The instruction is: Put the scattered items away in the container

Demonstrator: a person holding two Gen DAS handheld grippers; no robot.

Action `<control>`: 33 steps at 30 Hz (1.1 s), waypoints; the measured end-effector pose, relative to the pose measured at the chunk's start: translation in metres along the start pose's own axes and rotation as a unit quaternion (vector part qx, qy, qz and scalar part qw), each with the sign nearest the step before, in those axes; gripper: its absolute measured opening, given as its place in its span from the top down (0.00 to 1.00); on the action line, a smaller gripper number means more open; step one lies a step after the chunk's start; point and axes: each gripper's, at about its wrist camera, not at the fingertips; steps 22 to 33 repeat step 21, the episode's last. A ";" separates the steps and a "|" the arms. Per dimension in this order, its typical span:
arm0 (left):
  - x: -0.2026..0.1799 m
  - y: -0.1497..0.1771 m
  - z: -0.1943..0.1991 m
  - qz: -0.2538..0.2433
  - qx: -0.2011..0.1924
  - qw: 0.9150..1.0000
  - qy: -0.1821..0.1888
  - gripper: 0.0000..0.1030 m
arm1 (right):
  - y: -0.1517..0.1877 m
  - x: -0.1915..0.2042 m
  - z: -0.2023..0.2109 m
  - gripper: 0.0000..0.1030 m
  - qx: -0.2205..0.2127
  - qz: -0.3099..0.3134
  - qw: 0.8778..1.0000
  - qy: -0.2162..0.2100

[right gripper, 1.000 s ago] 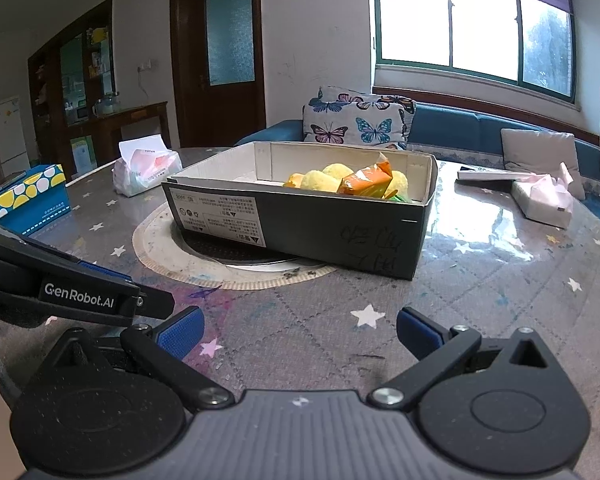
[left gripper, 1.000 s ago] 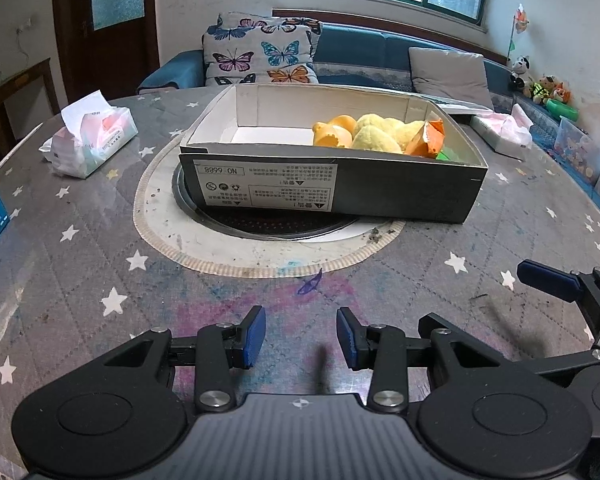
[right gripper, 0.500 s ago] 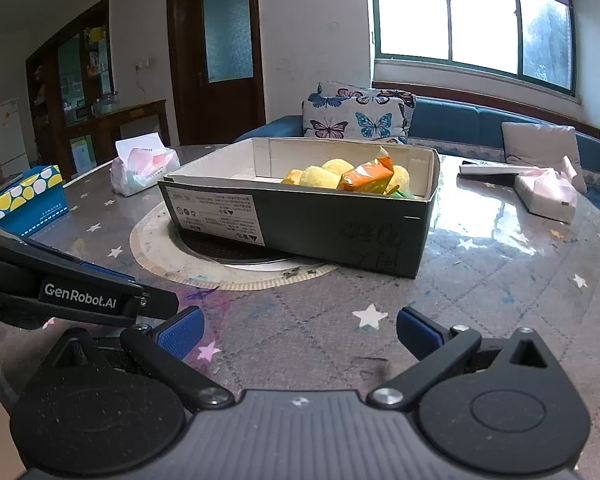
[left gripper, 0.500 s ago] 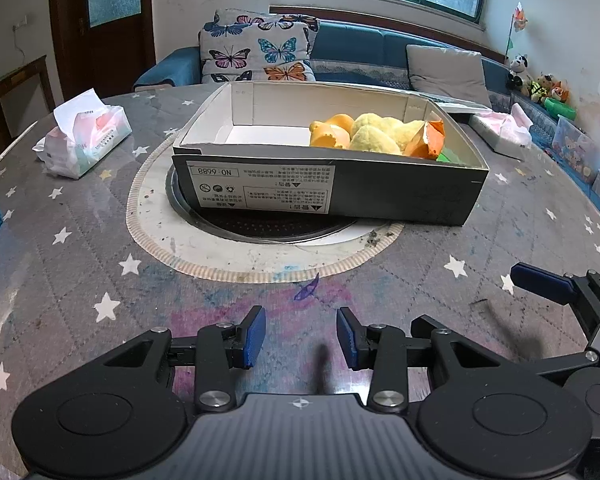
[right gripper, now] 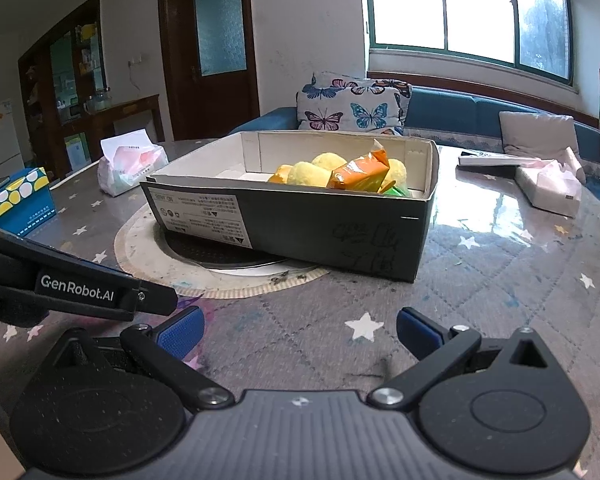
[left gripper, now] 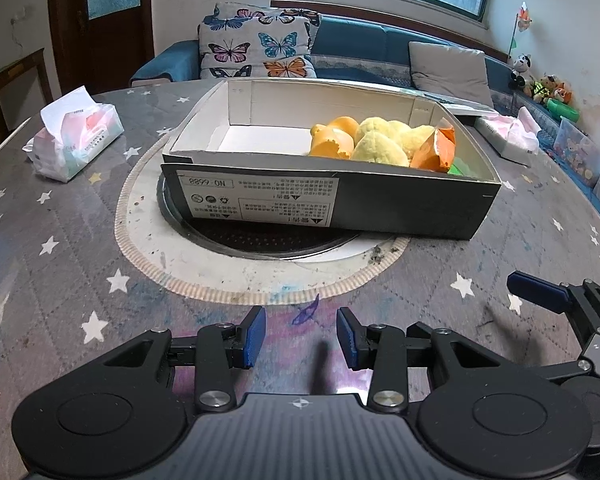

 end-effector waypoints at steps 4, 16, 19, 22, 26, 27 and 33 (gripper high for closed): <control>-0.001 -0.005 -0.005 0.001 0.002 1.000 0.002 0.60 | -0.002 -0.003 -0.006 0.00 0.005 0.001 1.000 0.000; -0.005 -0.017 -0.008 -0.003 -0.029 1.000 -0.009 0.70 | -0.007 -0.007 -0.014 0.00 0.005 -0.002 1.000 -0.003; -0.005 -0.017 -0.010 -0.002 -0.030 0.999 -0.014 0.70 | -0.008 -0.009 -0.015 0.00 0.006 -0.004 1.000 -0.003; -0.005 -0.017 -0.011 -0.002 -0.031 0.999 -0.014 0.70 | -0.007 -0.010 -0.015 0.00 0.006 -0.005 1.000 -0.003; -0.005 -0.017 -0.011 -0.002 -0.031 0.999 -0.014 0.70 | -0.007 -0.010 -0.015 0.00 0.006 -0.005 1.000 -0.003; -0.005 -0.017 -0.011 -0.002 -0.031 0.999 -0.014 0.70 | -0.007 -0.010 -0.015 0.00 0.006 -0.005 1.000 -0.003; -0.005 -0.017 -0.011 -0.002 -0.031 0.999 -0.014 0.70 | -0.007 -0.010 -0.015 0.00 0.006 -0.005 1.000 -0.003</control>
Point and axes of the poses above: each gripper's, at about its wrist camera, not at the fingertips, and z roughly against the way its jaws point, x to its left, y to its underside, and after that the axes turned 14 degrees about -y, right-handed
